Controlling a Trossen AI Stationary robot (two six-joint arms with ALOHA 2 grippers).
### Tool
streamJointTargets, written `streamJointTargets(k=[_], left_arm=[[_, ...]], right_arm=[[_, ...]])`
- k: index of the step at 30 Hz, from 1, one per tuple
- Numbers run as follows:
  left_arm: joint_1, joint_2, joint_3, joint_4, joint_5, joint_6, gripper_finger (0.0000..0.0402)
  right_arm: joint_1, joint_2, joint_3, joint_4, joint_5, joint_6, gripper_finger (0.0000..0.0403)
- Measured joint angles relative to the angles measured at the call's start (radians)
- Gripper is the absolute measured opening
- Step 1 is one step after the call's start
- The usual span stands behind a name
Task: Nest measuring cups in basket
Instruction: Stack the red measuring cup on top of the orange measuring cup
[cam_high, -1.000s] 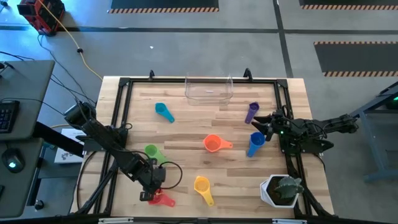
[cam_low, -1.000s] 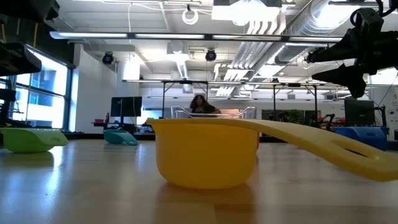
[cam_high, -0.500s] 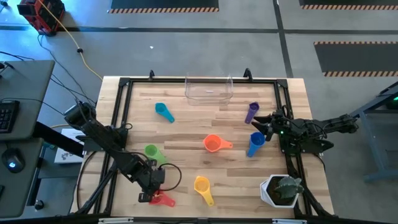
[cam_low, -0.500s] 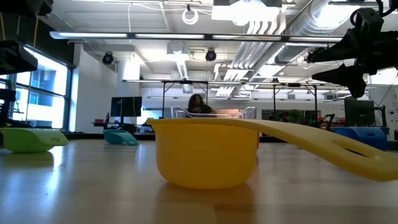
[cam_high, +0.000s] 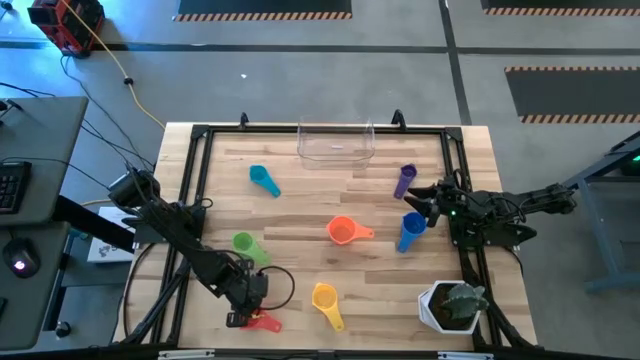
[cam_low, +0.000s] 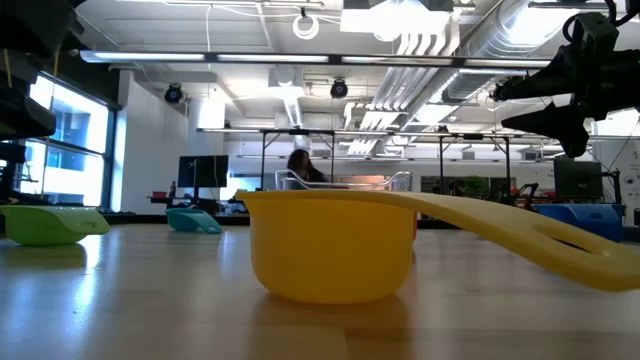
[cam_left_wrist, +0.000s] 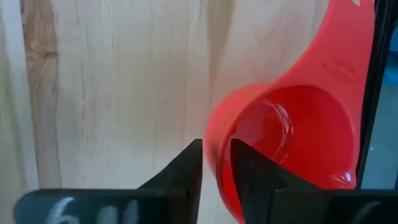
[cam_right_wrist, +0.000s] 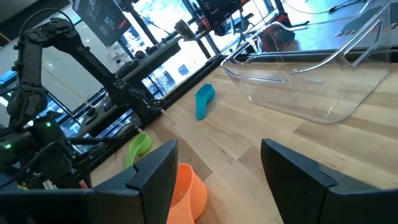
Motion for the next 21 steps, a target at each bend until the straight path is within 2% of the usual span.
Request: streamJointTargets(k=[6,14,21], left_arm=[[0.008,0.0,0.0,0.0,-0.003,0.027,0.0007],[0.056,-0.014,0.0,-0.009,0.001,0.081,0.0005],[0.166,-0.071,0.0,-0.024,0.0,0.155,0.0003]], right_arm=[[0.0,0.0,0.0,0.0,0.0,0.0,0.0222],[0.0,0.0,0.0,0.0,-0.001,0.0,0.0222],[0.0,0.003,0.0,0.0,-0.001,0.0,0.0222]])
